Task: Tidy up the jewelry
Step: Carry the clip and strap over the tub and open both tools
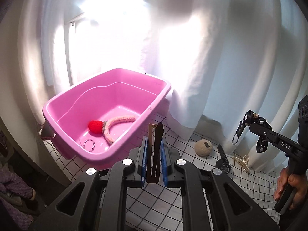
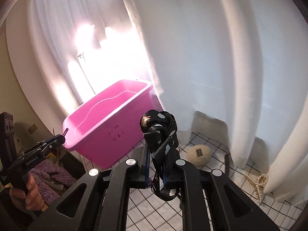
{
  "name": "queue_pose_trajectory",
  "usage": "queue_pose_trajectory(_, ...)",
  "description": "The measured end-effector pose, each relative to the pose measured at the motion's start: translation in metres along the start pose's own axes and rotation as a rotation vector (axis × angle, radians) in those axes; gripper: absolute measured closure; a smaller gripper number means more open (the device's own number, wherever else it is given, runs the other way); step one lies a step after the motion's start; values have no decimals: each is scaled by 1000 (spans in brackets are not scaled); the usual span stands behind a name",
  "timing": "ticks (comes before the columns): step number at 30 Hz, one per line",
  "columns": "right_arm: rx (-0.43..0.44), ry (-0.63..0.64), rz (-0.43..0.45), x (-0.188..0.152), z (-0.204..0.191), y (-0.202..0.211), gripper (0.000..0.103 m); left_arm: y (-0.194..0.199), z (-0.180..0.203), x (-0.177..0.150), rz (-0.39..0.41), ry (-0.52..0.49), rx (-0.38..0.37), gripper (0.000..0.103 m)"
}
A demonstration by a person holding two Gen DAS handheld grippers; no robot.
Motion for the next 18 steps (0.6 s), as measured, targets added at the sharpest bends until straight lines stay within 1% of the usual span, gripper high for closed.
queue_pose_trajectory(3, 50, 8, 2, 26, -28, -43, 93, -21, -33, 24, -7, 14, 28, 90)
queue_pose_trajectory(8, 89, 58, -34, 59, -75, -115, 93, -61, -78, 58, -28, 19, 47, 90)
queue_pose_trajectory(11, 104, 61, -83, 74, -90, -156, 93, -86, -102, 72, -70, 26, 51, 90)
queue_pose_trajectory(14, 106, 58, -139, 83, -98, -194, 93, -111, -119, 77, -120, 25, 53, 90)
queue_pose_trajectory(18, 89, 72, -237, 90, -110, -243, 93, -142, -132, 80, -205, 12, 46, 90)
Point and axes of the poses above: each gripper's, at about its wrist camera, not at the fingertips, and y roughly against the way its jaws point, z to its right, x to its top, the point moved 2 cm from there along -y, roughly the way its jaws point, and after that the axes turned 12 degrees about x, right-handed, at the moved point
